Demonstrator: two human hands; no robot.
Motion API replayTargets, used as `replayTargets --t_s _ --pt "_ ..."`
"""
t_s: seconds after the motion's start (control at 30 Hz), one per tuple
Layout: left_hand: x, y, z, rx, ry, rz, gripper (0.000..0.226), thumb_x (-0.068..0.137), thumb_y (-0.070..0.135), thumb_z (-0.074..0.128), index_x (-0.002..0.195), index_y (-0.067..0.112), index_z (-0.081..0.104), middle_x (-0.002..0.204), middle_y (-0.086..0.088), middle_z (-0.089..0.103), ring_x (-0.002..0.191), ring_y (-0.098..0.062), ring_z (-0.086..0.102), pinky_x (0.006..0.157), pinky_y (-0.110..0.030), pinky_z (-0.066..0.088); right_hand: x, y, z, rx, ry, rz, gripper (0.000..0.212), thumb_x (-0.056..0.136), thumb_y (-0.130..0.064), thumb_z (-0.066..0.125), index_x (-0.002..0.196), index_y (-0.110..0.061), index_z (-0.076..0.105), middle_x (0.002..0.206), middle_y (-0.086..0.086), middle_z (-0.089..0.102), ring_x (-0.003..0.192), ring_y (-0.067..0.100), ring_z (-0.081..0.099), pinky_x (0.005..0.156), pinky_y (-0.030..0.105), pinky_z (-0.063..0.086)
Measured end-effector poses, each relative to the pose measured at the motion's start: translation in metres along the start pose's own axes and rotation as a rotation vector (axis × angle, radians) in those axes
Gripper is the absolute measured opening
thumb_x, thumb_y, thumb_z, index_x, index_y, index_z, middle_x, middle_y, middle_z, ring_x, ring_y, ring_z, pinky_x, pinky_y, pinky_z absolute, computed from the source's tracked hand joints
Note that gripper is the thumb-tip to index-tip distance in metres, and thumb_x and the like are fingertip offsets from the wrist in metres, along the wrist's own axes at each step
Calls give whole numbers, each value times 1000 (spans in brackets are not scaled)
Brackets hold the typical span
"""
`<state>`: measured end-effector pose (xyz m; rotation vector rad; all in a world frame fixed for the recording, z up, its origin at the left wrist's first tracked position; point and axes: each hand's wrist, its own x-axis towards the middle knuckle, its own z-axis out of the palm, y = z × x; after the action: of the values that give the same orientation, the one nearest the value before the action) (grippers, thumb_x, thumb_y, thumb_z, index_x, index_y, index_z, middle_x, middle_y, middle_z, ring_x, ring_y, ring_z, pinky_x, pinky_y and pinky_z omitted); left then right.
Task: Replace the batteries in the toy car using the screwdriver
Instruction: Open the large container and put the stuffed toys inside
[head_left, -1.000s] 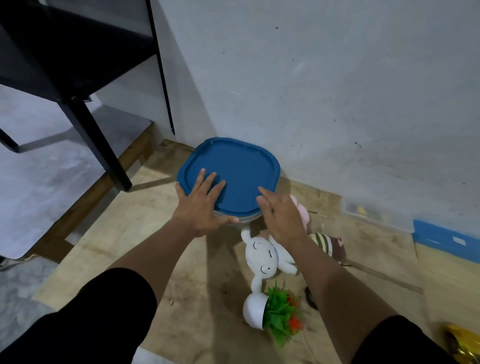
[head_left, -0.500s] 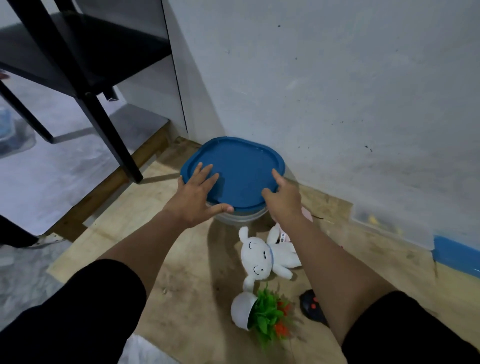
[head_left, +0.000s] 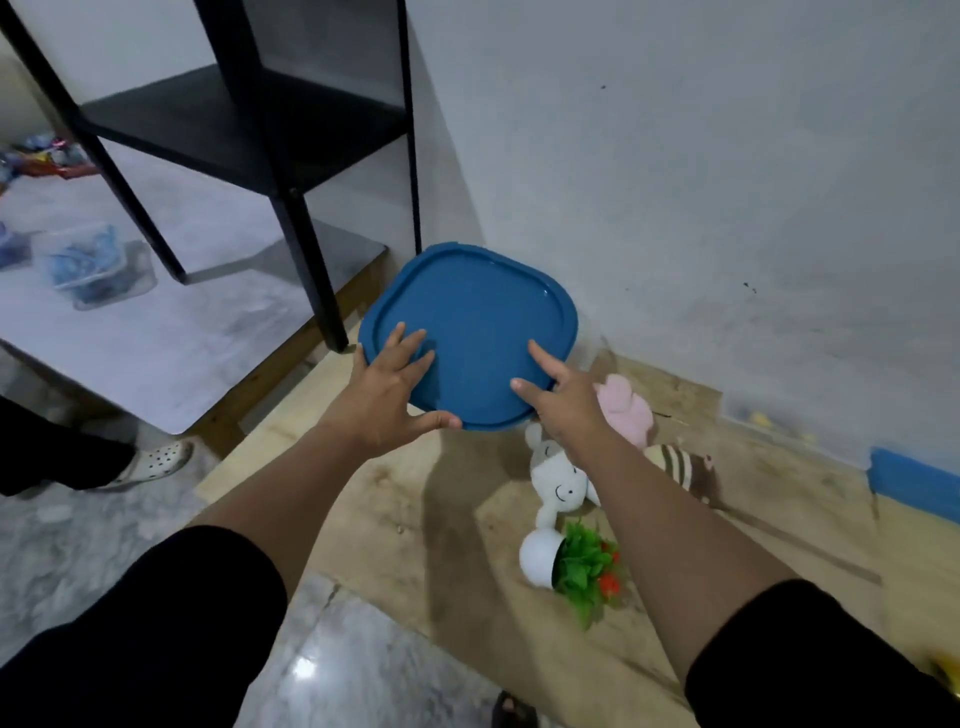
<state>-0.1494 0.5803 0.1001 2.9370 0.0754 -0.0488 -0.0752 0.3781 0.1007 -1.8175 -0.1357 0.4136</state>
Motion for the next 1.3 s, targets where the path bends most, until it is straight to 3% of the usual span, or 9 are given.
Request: replayTargets --t_s 0.37,0.47,0.63,0.77,0.87,0.97,1.1,1.2,1.3 --pt "-135 -73 67 -5 -133 -40 129 50 97 3 148 15 26 159 0 11 146 -16 -7 117 -54 2 -91 75 111 20 -86 139 61 85 -12 67 138 -30 44 149 -2 35 133 20 39 107 39 42" --pt "-145 -78 88 -2 -244 -45 139 41 98 -8 149 16 22 159 2 6 146 -15 -10 117 -53 1 -101 102 122 -148 -61 215 58 84 -27 68 134 -44 43 148 -5 38 129 20 45 102 41 46" --pt "-135 -73 106 -67 -305 -61 101 72 77 41 149 14 20 159 0 9 147 -19 -5 117 -53 4 -93 104 121 -584 -150 245 57 88 -44 53 139 -51 26 151 -4 32 122 26 52 94 44 50" --pt "-124 -72 106 -67 -301 -76 98 72 75 48 147 15 26 156 -1 20 146 -20 6 116 -53 8 -80 83 114 -905 -309 293 64 92 -47 49 147 -35 19 148 8 36 121 33 51 97 41 47" --pt "-115 -66 94 60 -214 -85 82 79 76 30 136 19 44 147 1 38 141 -18 22 110 -59 12 -72 55 99 -937 -124 159 52 92 -45 48 139 -23 41 135 10 51 119 28 52 95 36 46" --pt "-87 -46 78 92 -109 -85 66 89 65 20 124 20 53 138 0 48 137 -20 31 108 -63 15 -57 32 62 -942 107 -46 40 92 -29 46 131 -22 48 114 13 62 105 31 57 76 31 42" --pt "-34 8 70 -95 -63 115 54 93 55 33 129 20 50 142 -2 45 131 -23 39 104 -45 32 -36 25 -25 -1213 97 -104 59 86 -19 55 141 -30 34 131 13 43 117 31 45 83 38 43" --pt "-1 58 75 -275 -133 175 54 91 52 45 138 25 41 147 -1 35 129 -25 40 101 -40 39 -23 35 -84 -1382 -33 86 88 80 -22 63 145 -44 9 149 13 18 132 34 26 97 48 36" --pt "22 97 87 -296 -269 128 61 89 49 53 144 34 30 152 -5 22 124 -30 45 98 -41 42 -4 55 -114 -1335 -231 223 116 70 -17 75 136 -61 -9 156 2 -14 138 36 17 100 51 36"
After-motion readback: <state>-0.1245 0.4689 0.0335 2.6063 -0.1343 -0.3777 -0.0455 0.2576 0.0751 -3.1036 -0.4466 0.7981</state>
